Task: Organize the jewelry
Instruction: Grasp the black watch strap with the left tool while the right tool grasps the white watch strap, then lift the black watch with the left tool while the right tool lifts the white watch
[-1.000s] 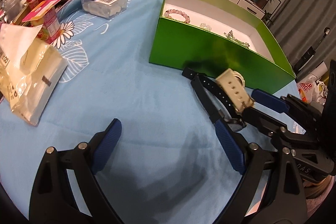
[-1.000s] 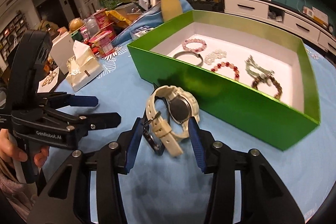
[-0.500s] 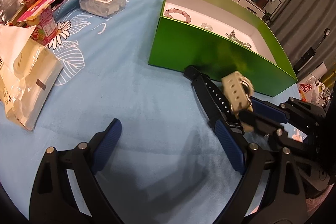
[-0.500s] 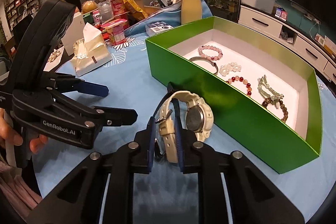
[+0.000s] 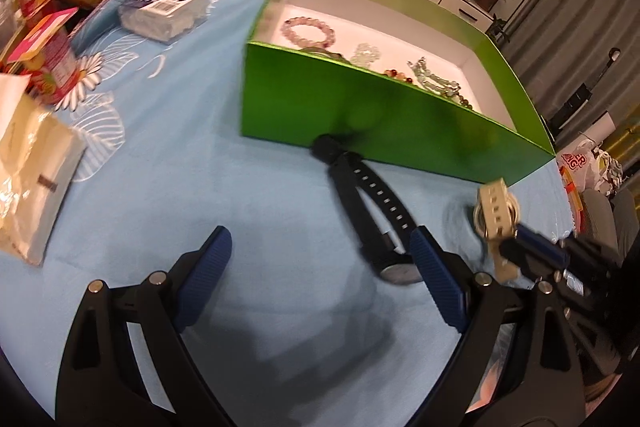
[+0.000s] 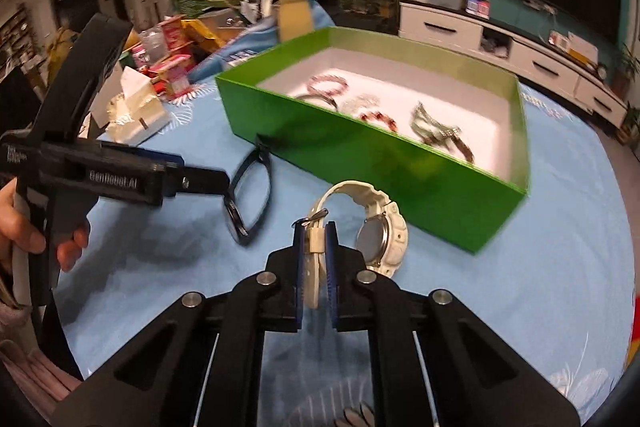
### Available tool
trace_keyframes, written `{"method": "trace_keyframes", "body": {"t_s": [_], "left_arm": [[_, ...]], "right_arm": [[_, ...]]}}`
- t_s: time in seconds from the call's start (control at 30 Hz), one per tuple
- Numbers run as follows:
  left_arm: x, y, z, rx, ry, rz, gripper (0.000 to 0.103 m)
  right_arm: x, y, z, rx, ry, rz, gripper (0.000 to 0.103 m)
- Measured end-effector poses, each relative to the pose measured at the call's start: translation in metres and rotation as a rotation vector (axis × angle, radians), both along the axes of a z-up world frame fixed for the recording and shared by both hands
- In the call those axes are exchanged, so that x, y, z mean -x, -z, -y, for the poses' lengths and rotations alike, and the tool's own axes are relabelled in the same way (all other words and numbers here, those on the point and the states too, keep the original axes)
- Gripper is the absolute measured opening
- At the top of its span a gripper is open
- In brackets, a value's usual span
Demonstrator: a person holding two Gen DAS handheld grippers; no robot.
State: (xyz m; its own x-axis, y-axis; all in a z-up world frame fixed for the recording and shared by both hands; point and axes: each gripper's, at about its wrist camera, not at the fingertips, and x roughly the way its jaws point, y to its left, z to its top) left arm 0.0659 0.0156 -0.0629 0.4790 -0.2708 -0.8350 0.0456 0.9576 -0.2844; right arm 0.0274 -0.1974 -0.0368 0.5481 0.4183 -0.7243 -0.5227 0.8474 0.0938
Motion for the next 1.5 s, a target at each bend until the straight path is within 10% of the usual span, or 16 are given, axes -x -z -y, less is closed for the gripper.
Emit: {"method": "trace_keyframes", "body": {"t_s": [0.67, 0.93, 1.5], "left_arm": [[-0.023, 0.004, 0.03, -0.113, 0.135, -0.052, 0.039], [-0.017, 0.008, 0.024, -0.03, 0.156, -0.051, 0.01], [-0.013, 0.008, 0.02, 0.008, 0.122, -0.085, 0.018]], "right_arm": [[0.003, 0.007, 0.002, 0.004, 0.016, -0.032, 0.009], [0.005, 0.019, 0.004, 0.044, 0.016, -0.067, 0.01], [0.011, 0.012, 0.013, 0.003, 0.061, -0.056, 0.01]]}}
